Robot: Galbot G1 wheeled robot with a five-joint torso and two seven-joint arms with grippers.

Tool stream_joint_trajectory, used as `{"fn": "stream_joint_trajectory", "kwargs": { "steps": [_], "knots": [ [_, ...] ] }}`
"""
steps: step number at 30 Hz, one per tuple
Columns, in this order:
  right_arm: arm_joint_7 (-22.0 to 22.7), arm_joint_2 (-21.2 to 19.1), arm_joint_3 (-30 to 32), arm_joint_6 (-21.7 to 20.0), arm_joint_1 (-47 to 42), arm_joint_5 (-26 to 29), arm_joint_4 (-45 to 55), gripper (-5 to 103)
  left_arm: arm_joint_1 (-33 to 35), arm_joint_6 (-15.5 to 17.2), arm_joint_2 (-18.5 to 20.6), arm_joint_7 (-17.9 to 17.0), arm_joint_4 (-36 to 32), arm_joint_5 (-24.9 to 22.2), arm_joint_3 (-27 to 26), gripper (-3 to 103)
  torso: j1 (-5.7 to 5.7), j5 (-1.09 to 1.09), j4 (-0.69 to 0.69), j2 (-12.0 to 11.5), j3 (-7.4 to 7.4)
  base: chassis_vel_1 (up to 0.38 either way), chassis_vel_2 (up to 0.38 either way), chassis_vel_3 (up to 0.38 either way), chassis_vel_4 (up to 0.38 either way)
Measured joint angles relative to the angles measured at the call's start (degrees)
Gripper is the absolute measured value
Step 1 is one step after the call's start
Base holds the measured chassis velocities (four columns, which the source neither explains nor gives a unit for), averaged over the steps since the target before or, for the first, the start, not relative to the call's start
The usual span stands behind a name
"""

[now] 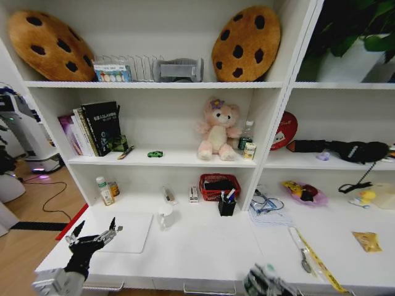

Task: Organize the objects on the table.

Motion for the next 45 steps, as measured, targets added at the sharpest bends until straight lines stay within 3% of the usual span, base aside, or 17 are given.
{"fn": "stream_joint_trajectory", "kwargs": {
  "steps": [2,4,6,11,13,14,16,20,21,23,26,27,28,30,38,43,45],
  "knots": [
    [-4.6,0.5,-0.4,0.7,1.3,-0.8,-5.9,24,0.0,0.0,0.0,0.0,0.0,0.0,0.0,100,0.00,0.00,0.00,0.0,0.00,0.000,0.000,0.000,0.000],
    [-5.8,0.4,-0.6,0.7,2.3,-1.0,-8.3,24,0.0,0.0,0.0,0.0,0.0,0.0,0.0,100,0.00,-0.01,0.00,0.0,0.00,0.000,0.000,0.000,0.000],
    [-8.3,-0.6,-1.7,0.9,8.2,-2.6,-21.8,24,0.0,0.0,0.0,0.0,0.0,0.0,0.0,100,0.00,0.02,0.01,0.0,0.01,0.000,0.000,0.000,0.000],
    [-6.9,-1.9,-2.6,1.1,16.1,-6.8,-37.5,24,0.0,0.0,0.0,0.0,0.0,0.0,0.0,100,0.00,0.03,0.00,0.0,0.01,0.000,0.000,0.000,0.000],
    [-2.0,-2.3,-3.9,0.3,22.5,-7.9,-47.7,24,0.0,0.0,0.0,0.0,0.0,0.0,0.0,100,0.00,0.03,0.01,0.0,0.01,0.000,0.000,0.000,0.000],
    [-2.0,-2.3,-3.9,0.3,22.5,-7.9,-47.7,24,0.0,0.0,0.0,0.0,0.0,0.0,0.0,100,0.00,0.03,0.01,0.0,0.01,0.000,0.000,0.000,0.000],
    [3.9,-1.7,-5.1,-1.4,28.3,-9.8,-54.6,24,0.0,0.0,0.0,0.0,0.0,0.0,0.0,100,0.01,0.00,0.01,0.0,0.01,0.000,0.000,0.000,0.000],
    [7.4,-1.0,-6.5,-2.4,31.9,-10.8,-57.5,24,0.0,0.0,0.0,0.0,0.0,0.0,0.0,100,0.01,0.01,0.01,0.0,0.01,0.000,0.000,0.000,0.000],
    [10.1,-0.2,-8.0,-2.0,35.3,-11.6,-60.2,24,0.0,0.0,0.0,0.0,0.0,0.0,0.0,100,0.01,-0.01,-0.01,0.0,0.01,0.000,0.000,0.000,0.000],
    [11.8,0.4,-9.0,-0.7,38.0,-12.5,-62.5,24,0.0,0.0,0.0,0.0,0.0,0.0,0.0,100,0.01,0.00,-0.01,0.0,0.01,0.000,0.000,0.000,0.000],
    [20.4,3.3,-10.0,5.8,49.6,-22.0,-72.5,24,0.0,0.0,0.0,0.0,0.0,0.0,0.0,100,0.01,-0.02,0.03,0.0,0.01,0.000,0.000,0.000,0.000],
    [20.4,3.3,-10.0,5.8,49.6,-22.0,-72.5,24,0.0,0.0,0.0,0.0,0.0,0.0,0.0,100,0.01,-0.02,0.03,0.0,0.01,0.000,0.000,0.000,0.000],
    [23.5,4.4,-10.0,8.9,53.6,-26.1,-76.8,24,0.0,0.0,0.0,0.0,0.0,0.0,0.0,100,0.01,0.01,0.02,0.0,0.02,0.000,0.000,0.000,0.000],
    [26.0,5.6,-10.0,10.7,56.8,-29.0,-79.7,24,0.0,0.0,0.0,0.0,0.0,0.0,0.0,100,0.02,0.03,0.04,0.0,0.02,0.000,0.000,0.000,0.000],
    [29.0,8.2,-11.5,11.1,62.0,-29.2,-84.5,22,0.0,0.0,0.0,0.0,0.0,0.0,0.0,100,0.02,0.01,0.01,0.0,0.02,0.000,0.000,0.000,0.000],
    [30.7,8.6,-12.0,10.6,62.2,-29.8,-85.1,37,0.0,0.0,0.0,0.0,0.0,0.0,0.0,100,0.02,0.00,0.00,0.0,0.02,0.000,0.000,0.000,0.000],
    [32.0,8.8,-12.1,10.3,62.3,-30.4,-85.5,48,0.0,0.0,0.0,0.0,0.0,0.0,0.0,100,0.01,0.00,0.00,0.0,0.02,0.000,0.000,0.000,0.000]
  ]
}}
